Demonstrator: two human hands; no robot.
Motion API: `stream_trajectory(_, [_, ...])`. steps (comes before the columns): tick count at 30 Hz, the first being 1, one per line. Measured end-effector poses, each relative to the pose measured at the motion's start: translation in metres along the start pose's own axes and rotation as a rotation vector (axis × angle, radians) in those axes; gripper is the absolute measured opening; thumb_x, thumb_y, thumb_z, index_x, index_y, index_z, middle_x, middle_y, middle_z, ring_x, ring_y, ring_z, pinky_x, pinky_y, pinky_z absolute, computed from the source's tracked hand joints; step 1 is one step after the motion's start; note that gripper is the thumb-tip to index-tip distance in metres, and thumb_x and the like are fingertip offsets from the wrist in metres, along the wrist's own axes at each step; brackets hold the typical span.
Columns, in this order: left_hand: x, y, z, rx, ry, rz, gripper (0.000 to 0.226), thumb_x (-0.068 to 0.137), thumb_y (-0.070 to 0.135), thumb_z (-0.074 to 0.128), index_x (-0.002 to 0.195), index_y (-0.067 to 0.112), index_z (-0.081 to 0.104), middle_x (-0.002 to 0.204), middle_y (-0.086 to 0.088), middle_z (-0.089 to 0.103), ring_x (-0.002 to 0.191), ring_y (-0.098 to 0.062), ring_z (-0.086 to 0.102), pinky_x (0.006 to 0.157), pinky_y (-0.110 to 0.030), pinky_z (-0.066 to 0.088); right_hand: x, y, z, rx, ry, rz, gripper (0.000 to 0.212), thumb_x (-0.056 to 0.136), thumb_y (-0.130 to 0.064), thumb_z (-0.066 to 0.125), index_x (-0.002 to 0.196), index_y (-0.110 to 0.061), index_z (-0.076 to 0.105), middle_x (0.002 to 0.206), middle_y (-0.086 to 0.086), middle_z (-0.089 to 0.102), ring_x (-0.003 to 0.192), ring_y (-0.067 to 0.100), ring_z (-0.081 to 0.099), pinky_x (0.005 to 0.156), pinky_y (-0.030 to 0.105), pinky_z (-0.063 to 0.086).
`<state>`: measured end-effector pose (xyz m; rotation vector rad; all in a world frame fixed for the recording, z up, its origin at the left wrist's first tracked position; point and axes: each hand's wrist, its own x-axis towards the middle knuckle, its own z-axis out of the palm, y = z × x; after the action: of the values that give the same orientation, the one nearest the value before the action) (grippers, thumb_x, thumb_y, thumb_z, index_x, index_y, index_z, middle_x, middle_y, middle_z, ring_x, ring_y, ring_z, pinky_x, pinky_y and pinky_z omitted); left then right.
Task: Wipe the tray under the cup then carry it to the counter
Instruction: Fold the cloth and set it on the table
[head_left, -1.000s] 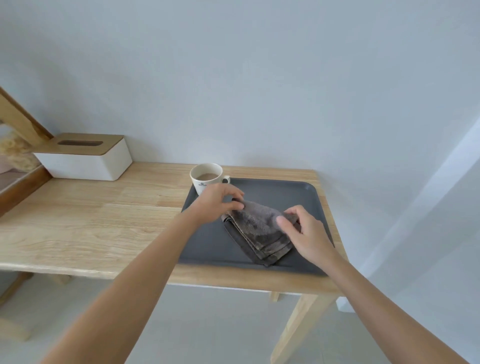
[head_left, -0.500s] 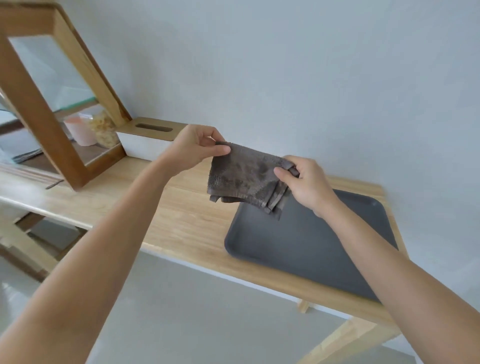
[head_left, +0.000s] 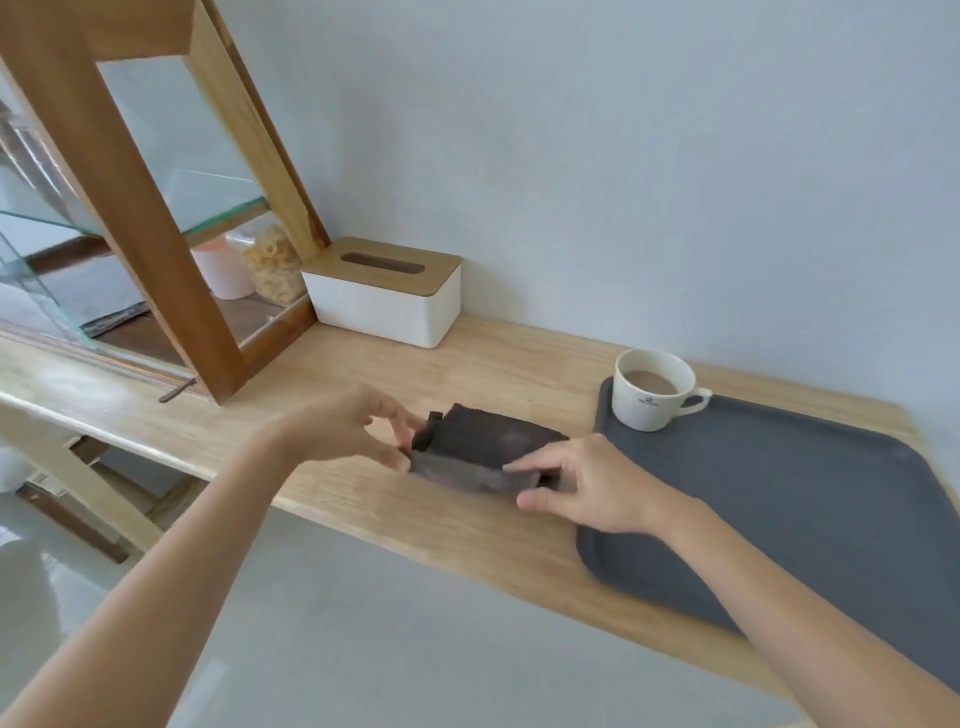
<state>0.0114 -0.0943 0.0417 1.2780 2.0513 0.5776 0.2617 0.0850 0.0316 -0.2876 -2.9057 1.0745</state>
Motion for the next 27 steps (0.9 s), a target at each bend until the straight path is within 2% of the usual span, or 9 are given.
stream_trajectory(4, [-0.003,-0.007,0.030,0.139,-0.002,0.014,0.060,0.063,0.060,0.077,0.116,0.045,0.053,0.137,0.020,0.045,0.130,-0.005,0.037,0.105,-0.032,0.031,0.006,0.015,0.019,-0.126,-0.053,0.090,0.081,0.075,-0.078,0.039,0.141,-0.031,0.042,0.154,-0.006,0.034,0.144,0.002,0.019,0.120,0.038,0.014])
stream_trajectory(7, [0.004,-0.007,0.058,0.352,0.105,0.205,0.084,0.072,0.075,0.054,0.144,0.044,0.023,0.159,0.017,0.006,0.147,-0.008,0.000,0.119,-0.038,0.008,0.014,0.013,0.033,-0.399,-0.138,0.112,0.100,0.072,-0.082,0.025,0.151,-0.022,0.017,0.162,0.000,0.005,0.148,0.010,-0.004,0.121,0.043,-0.001])
stream_trajectory(10, [0.005,-0.012,0.074,0.469,0.015,0.144,0.087,0.078,0.080,0.031,0.149,0.045,-0.004,0.157,0.020,-0.023,0.142,-0.006,-0.030,0.118,-0.047,-0.011,0.015,0.015,0.040,-0.459,-0.192,0.141,0.093,0.082,-0.074,0.033,0.152,-0.021,0.005,0.161,-0.001,-0.010,0.147,0.012,-0.014,0.120,0.045,-0.005])
stream_trajectory(14, [-0.007,-0.009,0.089,0.512,-0.080,-0.001,0.087,0.075,0.082,0.013,0.147,0.042,-0.016,0.152,0.019,-0.034,0.139,-0.010,-0.037,0.116,-0.052,-0.017,0.011,0.020,0.034,-0.437,-0.180,0.125,0.086,0.086,-0.067,0.039,0.152,-0.023,0.008,0.161,-0.003,-0.007,0.147,0.010,-0.013,0.120,0.045,-0.006])
stream_trajectory(17, [0.000,0.011,0.087,0.513,-0.064,-0.045,0.090,0.075,0.083,0.010,0.148,0.037,-0.018,0.149,0.012,-0.042,0.134,-0.013,-0.044,0.110,-0.052,-0.025,0.001,0.023,0.024,-0.253,0.018,0.081,0.073,0.087,-0.056,0.053,0.148,-0.022,0.030,0.158,-0.003,0.023,0.147,0.009,0.009,0.122,0.040,0.006])
stream_trajectory(20, [0.032,0.044,0.076,0.445,0.138,0.118,0.088,0.083,0.075,0.021,0.151,0.028,-0.010,0.153,0.003,-0.037,0.139,-0.017,-0.038,0.113,-0.051,-0.019,-0.015,0.034,-0.002,-0.086,0.562,0.085,0.055,0.085,-0.036,0.067,0.134,-0.016,0.053,0.137,-0.001,0.054,0.130,0.007,0.042,0.110,0.038,0.036])
stream_trajectory(22, [0.060,0.074,0.072,0.250,0.201,0.234,0.087,0.089,0.061,0.040,0.154,0.020,-0.001,0.161,-0.001,-0.017,0.147,-0.016,-0.018,0.119,-0.042,-0.006,-0.023,0.050,-0.025,-0.074,0.887,0.184,0.053,0.082,-0.025,0.072,0.130,-0.014,0.054,0.129,0.002,0.056,0.121,0.015,0.049,0.098,0.030,0.045])
stream_trajectory(24, [0.095,0.099,0.077,0.042,0.193,0.289,0.084,0.090,0.048,0.056,0.153,0.016,0.010,0.163,0.000,0.006,0.149,-0.015,0.005,0.118,-0.031,0.009,-0.028,0.070,-0.049,-0.038,0.916,0.370,0.069,0.078,-0.022,0.076,0.138,-0.012,0.043,0.137,0.005,0.046,0.128,0.020,0.041,0.099,0.015,0.036])
stream_trajectory(27, [0.141,0.122,0.096,-0.205,0.137,0.249,0.085,0.085,0.040,0.067,0.151,0.015,0.021,0.158,-0.002,0.026,0.145,-0.015,0.025,0.117,-0.037,0.025,-0.030,0.095,-0.069,0.111,0.697,0.547,0.087,0.071,-0.028,0.082,0.144,-0.016,0.035,0.145,0.003,0.042,0.135,0.020,0.037,0.102,0.024,0.031])
